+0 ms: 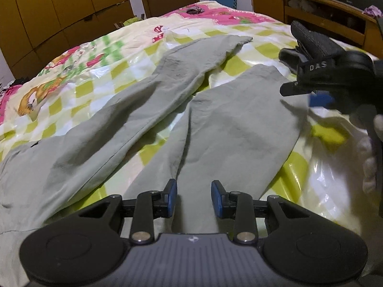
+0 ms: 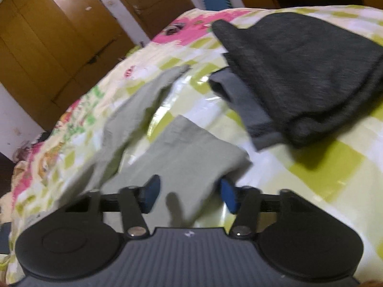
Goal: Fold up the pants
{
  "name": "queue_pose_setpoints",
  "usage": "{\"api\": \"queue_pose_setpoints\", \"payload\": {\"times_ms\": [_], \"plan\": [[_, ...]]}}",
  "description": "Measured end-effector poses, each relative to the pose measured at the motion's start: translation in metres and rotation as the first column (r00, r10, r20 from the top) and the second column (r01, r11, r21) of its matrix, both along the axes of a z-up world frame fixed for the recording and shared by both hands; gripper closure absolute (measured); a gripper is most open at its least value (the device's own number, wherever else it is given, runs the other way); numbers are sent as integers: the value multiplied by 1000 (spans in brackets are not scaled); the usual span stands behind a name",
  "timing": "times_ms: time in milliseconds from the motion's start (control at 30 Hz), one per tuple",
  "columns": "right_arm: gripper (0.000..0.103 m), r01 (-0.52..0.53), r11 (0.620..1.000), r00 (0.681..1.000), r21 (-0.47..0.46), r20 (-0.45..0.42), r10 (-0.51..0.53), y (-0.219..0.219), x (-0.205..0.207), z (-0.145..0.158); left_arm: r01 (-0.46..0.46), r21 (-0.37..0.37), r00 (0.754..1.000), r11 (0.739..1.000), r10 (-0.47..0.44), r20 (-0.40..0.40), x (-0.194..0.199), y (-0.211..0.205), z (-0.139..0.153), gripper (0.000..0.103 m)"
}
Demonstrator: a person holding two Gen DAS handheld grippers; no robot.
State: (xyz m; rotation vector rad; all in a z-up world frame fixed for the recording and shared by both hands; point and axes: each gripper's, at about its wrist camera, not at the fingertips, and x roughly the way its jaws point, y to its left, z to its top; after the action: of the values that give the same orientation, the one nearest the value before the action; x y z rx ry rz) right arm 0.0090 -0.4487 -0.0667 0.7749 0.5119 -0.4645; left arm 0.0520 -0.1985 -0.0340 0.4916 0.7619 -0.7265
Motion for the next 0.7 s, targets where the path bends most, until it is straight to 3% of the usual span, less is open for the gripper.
{"api": "queue_pose_setpoints", "payload": {"times_ms": [33,200,300,400,533,600,700], "plan": [[99,-9,999,1000,31,7,8,-4,1,-1,1,6,1000,1000,-1,-5,0,-4,-1,56],[99,-19,1000,1000,-22,22,20,-6,-37,21,32,2,999,999,-31,-40,-3,-24,-7,55],[99,25,996,1000,-82,1,-25,-15,-67,37,57,-18,997,998,-58,-53,-10,-36,-5,55],[93,78,991,994,-112,-69,-86,-26,-89,39,85,-18,995,996,-86,-54,-19,-48,-6,54],[93,132,972,977,-195,-137,-161,-22,-106,44,79,-12,994,997,-80,-73,-20,-50,-6,53],[93,81,967,988,-241,-112,-110,-5,-107,55,64,-32,994,997,-66,-91,-15,-40,-2,51],[93,-77,955,994,-287,-96,51,30,-85,66,34,-15,998,999,-35,-57,-6,-25,1,50]]}}
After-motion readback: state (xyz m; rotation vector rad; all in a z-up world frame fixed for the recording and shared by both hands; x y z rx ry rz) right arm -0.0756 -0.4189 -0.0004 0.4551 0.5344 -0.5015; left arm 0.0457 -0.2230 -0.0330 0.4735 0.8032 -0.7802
